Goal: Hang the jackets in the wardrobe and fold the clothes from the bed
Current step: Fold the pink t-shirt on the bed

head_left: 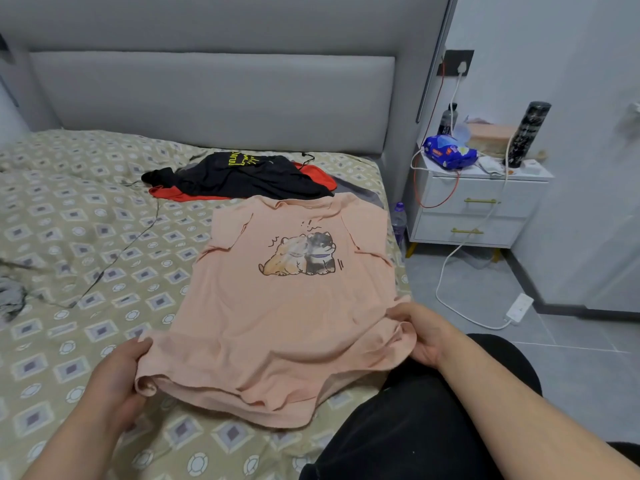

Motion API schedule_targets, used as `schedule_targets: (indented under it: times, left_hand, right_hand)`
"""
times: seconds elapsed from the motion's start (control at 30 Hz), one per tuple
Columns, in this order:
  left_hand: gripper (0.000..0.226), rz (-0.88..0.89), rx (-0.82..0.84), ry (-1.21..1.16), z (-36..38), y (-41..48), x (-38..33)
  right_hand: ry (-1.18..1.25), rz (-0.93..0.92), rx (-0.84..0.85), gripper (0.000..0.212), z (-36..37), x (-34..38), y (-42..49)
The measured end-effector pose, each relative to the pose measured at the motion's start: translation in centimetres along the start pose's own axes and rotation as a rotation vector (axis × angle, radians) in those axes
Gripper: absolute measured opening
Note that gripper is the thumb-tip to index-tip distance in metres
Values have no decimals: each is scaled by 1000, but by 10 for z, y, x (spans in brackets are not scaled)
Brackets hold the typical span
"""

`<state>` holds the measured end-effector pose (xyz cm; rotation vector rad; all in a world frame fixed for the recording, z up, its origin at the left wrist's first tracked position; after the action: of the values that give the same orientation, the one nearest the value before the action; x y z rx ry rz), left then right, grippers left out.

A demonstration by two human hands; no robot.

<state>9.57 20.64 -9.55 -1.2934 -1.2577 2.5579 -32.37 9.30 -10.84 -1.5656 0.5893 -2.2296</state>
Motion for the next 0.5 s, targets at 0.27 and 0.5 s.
schedule_targets:
  times: [0.27,0.5]
  left_hand:
    - [30,92,139,-125,11,-12,-28]
    - [55,246,32,146,17,0,-35]
  right_hand:
    - [7,17,160,44,-6,20,-15]
    - [367,-208,21,50,-20,30,-3]
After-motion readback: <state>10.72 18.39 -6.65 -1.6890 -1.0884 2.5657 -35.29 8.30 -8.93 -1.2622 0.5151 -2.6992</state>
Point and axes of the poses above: each hand's wrist, its own y-axis towards the middle knuckle, its own z-axis out of the palm, x = y × z, the point moved 3 cm from there along y, towards the middle knuckle, and after that the axes turned 10 degrees about -z, right-handed, at the moved point
